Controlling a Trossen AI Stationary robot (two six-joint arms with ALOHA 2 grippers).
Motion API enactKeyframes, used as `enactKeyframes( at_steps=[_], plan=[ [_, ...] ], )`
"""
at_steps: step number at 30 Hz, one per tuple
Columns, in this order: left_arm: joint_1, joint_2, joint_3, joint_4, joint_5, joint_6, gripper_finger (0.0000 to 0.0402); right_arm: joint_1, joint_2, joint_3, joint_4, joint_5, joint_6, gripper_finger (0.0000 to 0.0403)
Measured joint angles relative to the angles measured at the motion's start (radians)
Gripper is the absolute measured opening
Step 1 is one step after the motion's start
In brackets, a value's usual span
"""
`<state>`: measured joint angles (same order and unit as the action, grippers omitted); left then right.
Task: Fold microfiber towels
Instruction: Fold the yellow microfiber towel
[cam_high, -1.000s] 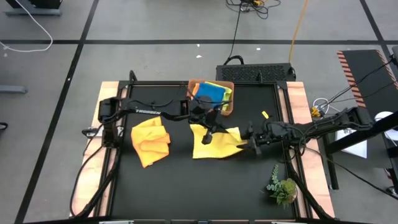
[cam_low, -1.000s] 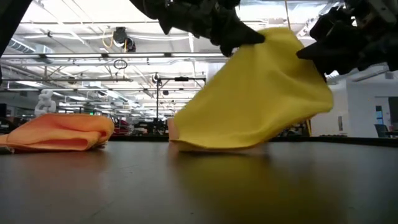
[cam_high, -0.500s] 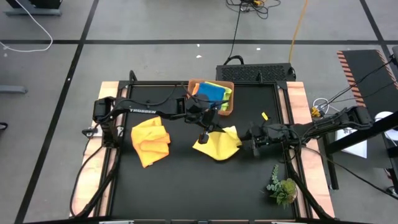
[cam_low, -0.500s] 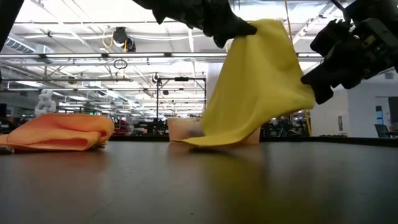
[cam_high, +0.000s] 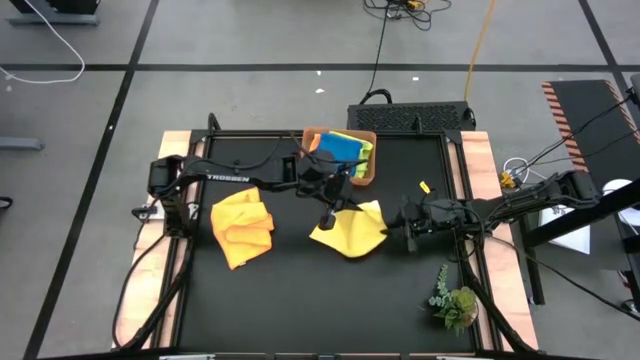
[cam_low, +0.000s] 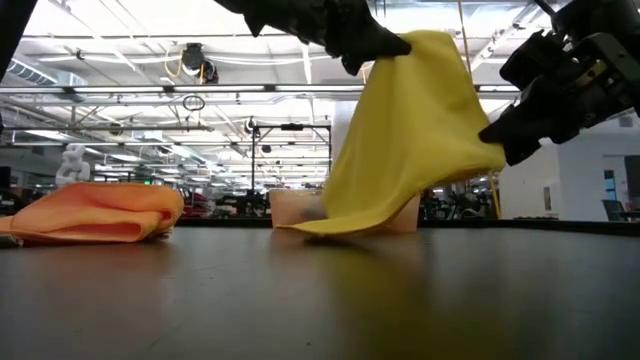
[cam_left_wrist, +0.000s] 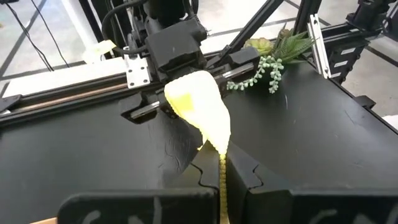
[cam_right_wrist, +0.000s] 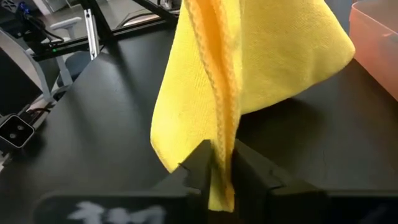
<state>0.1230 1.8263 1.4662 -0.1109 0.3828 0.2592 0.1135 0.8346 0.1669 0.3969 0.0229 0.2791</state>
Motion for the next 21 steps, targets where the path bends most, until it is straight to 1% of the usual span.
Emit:
enactKeyframes(
  at_steps=[3, 5, 7, 10, 13, 17, 21],
  plan=[
    [0.000, -0.009, 0.000, -0.007, 0.000, 0.002, 0.0001, 0.000, 0.000, 0.000, 0.003, -0.001, -0.004, 0.0014],
    [0.000, -0.029, 0.000, -0.044, -0.007, 0.002, 0.0001, 0.001, 0.000, -0.002, 0.035, -0.009, -0.003, 0.0005],
    [-0.004, -0.045, 0.000, -0.056, -0.030, 0.003, 0.0001, 0.010, 0.000, -0.002, 0.120, -0.049, -0.002, 0.0005],
    [-0.013, -0.090, 0.000, -0.137, -0.057, 0.003, 0.0001, 0.039, 0.000, -0.002, 0.306, -0.134, -0.015, 0.0002],
    [-0.036, -0.133, 0.000, -0.204, -0.075, -0.007, 0.0001, 0.080, -0.001, 0.004, 0.432, -0.181, -0.026, 0.0002],
    [-0.087, -0.192, 0.000, -0.234, -0.085, -0.065, 0.0001, 0.141, 0.012, 0.067, 0.423, -0.183, -0.035, 0.0001],
    [-0.168, -0.235, 0.000, -0.260, -0.151, -0.134, 0.0001, 0.212, 0.070, 0.164, 0.401, -0.206, -0.044, 0.0001]
  ],
)
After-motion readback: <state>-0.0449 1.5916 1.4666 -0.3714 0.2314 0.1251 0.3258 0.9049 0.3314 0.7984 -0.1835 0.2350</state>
